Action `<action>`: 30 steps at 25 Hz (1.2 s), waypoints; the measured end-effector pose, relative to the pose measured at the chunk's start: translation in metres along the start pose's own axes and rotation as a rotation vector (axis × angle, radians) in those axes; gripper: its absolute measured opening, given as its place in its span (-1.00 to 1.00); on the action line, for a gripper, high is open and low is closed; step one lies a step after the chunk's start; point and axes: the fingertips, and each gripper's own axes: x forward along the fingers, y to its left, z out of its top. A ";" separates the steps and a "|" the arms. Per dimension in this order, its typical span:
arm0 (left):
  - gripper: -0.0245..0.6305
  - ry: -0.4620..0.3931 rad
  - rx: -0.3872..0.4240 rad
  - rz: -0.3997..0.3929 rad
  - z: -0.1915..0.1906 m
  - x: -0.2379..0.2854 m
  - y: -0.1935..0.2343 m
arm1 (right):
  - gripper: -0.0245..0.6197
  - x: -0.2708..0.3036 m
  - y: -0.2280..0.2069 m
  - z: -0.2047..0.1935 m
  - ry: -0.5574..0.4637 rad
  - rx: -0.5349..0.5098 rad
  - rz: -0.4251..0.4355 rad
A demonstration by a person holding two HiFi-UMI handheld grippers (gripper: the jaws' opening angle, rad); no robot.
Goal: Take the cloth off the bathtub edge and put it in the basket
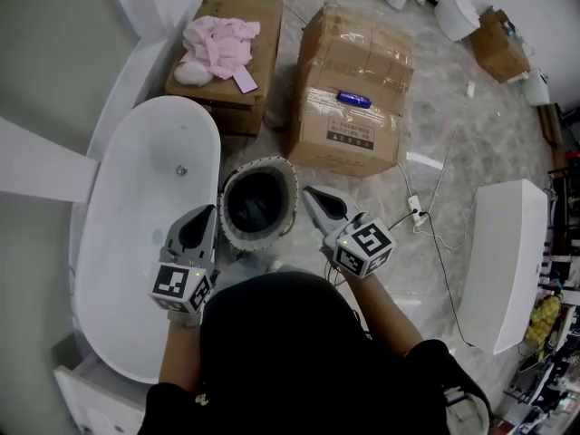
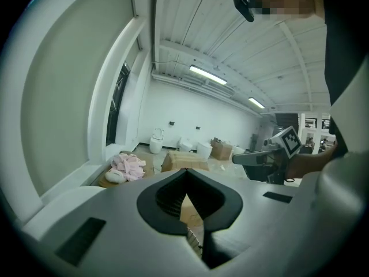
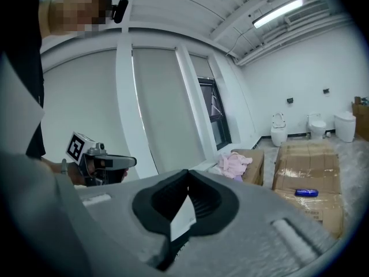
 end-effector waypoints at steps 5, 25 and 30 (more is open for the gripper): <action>-0.88 -0.017 -0.001 -0.030 0.012 0.004 -0.008 | -0.94 -0.011 0.003 0.018 -0.046 -0.012 -0.007; -0.88 -0.028 0.025 -0.100 0.025 0.007 -0.024 | -0.94 -0.015 0.015 0.020 -0.045 -0.032 -0.007; -0.88 -0.030 0.020 -0.098 0.023 0.003 -0.023 | -0.94 -0.014 0.019 0.019 -0.041 -0.031 -0.003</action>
